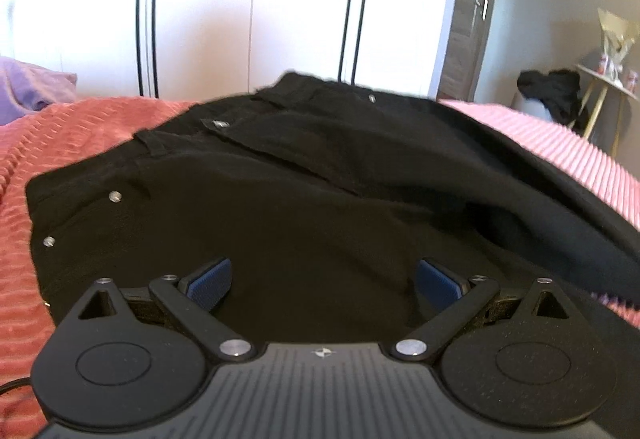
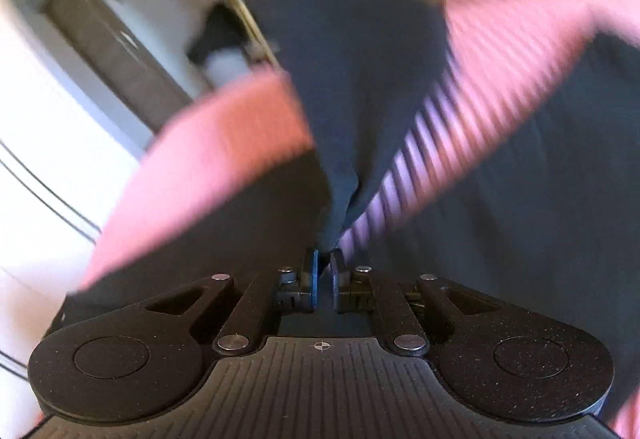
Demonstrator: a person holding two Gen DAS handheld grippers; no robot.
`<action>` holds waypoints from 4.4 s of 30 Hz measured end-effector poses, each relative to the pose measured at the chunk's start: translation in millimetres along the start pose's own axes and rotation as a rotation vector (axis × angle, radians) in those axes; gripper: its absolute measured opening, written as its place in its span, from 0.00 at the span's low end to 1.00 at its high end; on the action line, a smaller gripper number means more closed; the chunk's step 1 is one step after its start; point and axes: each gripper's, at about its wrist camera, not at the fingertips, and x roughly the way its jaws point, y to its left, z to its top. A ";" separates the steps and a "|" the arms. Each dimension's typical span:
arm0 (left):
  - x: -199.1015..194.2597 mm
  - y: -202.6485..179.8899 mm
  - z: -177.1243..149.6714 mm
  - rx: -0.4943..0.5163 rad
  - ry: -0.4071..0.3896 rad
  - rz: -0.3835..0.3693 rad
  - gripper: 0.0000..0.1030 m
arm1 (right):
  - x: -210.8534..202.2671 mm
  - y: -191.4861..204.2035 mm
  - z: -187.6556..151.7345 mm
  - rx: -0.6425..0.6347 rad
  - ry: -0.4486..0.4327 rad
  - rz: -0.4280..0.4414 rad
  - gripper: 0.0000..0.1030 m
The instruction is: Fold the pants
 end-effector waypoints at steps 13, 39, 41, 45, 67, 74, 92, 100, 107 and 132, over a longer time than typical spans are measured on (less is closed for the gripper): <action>-15.0 -10.9 6.8 0.026 0.001 -0.037 0.96 | -19.3 17.0 44.6 -0.133 -0.217 -0.031 0.51; 177.8 -139.2 124.6 -0.216 0.478 -0.474 0.11 | 28.7 -18.8 66.5 -0.158 -0.174 0.003 0.19; 160.7 -134.2 125.9 -0.206 0.444 -0.478 0.08 | 30.7 -15.7 66.8 -0.170 -0.170 0.019 0.08; 99.1 -125.4 136.6 -0.106 0.317 -0.487 0.08 | 15.1 -18.2 66.6 -0.146 -0.229 0.015 0.06; -81.5 46.1 -0.2 -0.098 0.372 -0.470 0.71 | -93.7 -95.3 27.5 -0.017 -0.219 -0.231 0.29; -104.8 90.7 18.7 -0.191 0.249 -0.405 0.85 | -75.6 -74.9 21.9 -0.286 -0.257 -0.364 0.51; -96.4 98.3 6.2 -0.249 0.310 -0.431 0.95 | -81.7 -132.1 46.4 0.080 -0.339 -0.199 0.14; -73.4 81.0 -4.7 -0.292 0.385 -0.481 0.96 | -65.0 -132.3 48.9 -0.007 -0.310 -0.307 0.39; -64.7 67.3 -16.9 -0.231 0.388 -0.487 0.96 | -17.4 -52.1 0.3 -0.819 -0.441 -0.708 0.50; -63.0 64.6 -20.8 -0.234 0.418 -0.488 0.96 | -77.6 -261.2 27.1 0.875 -0.505 0.149 0.31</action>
